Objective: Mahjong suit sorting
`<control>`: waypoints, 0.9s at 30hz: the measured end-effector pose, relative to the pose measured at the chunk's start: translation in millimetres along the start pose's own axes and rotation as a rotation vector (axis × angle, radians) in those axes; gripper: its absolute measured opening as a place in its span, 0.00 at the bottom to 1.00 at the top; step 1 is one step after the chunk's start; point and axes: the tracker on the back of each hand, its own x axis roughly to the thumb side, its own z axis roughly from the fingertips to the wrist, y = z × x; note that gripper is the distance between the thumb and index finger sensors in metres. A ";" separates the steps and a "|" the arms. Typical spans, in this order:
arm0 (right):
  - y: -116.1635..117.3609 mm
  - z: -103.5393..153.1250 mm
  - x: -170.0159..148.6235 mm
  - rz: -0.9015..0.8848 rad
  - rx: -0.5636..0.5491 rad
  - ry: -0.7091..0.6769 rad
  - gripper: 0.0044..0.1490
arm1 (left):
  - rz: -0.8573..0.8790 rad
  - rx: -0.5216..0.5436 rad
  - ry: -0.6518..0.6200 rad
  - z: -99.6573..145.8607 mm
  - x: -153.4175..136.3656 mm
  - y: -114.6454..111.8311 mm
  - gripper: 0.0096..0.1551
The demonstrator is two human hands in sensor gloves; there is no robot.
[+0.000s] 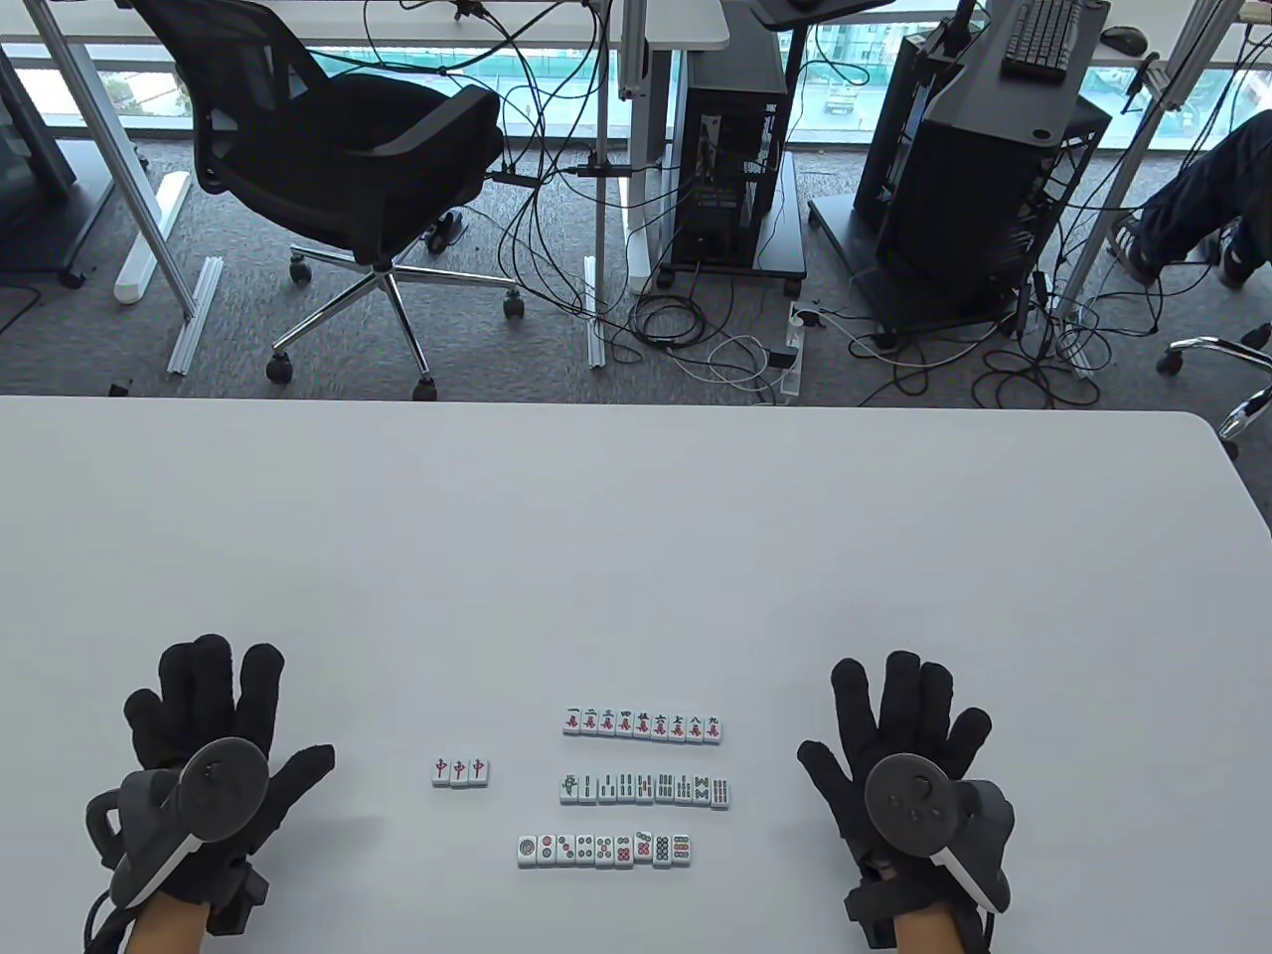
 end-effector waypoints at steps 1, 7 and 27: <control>1.4 -0.3 0.1 0.005 0.006 -0.002 0.49 | 0.006 0.004 -0.002 0.1 -0.2 0.7 0.61; 3.2 -0.6 0.3 0.002 0.023 -0.001 0.49 | 0.037 0.014 -0.015 -0.5 -0.1 1.5 0.60; 9.1 -1.0 -0.3 0.052 0.057 0.037 0.49 | 0.072 0.049 0.012 -0.3 -5.4 4.0 0.58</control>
